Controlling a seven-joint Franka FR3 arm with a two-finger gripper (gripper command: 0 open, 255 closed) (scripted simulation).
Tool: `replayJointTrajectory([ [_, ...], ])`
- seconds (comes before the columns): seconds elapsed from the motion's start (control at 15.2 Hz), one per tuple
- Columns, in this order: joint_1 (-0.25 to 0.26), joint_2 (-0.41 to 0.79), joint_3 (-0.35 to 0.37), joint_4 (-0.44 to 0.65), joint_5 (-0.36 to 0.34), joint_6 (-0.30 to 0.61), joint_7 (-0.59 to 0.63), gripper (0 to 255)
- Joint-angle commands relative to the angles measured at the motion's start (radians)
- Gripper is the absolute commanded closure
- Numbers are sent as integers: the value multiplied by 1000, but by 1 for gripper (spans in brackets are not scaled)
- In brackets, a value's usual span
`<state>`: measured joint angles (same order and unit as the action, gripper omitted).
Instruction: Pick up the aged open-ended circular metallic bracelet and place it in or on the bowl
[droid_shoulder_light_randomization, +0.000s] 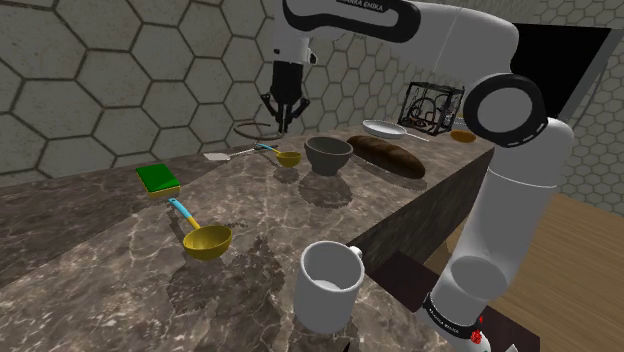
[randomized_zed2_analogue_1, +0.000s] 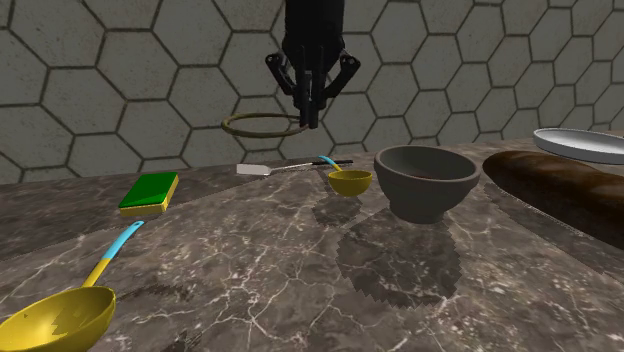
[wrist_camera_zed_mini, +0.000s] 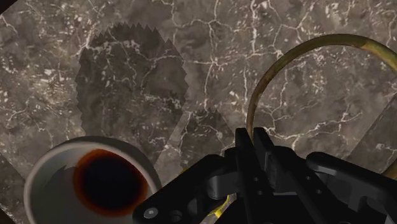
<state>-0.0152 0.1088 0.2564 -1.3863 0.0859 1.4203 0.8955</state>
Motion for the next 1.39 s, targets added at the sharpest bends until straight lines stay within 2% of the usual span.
replayJointTrajectory([
  [0.0, -29, -31, -22, -29, 7, -7, -51, 255],
  [0.53, -132, -140, -118, -148, 12, -14, -251, 255],
  [1.12, -243, -177, -245, -176, -18, -41, -490, 255],
  [1.32, -243, -191, -244, -234, -18, 2, -493, 255],
])
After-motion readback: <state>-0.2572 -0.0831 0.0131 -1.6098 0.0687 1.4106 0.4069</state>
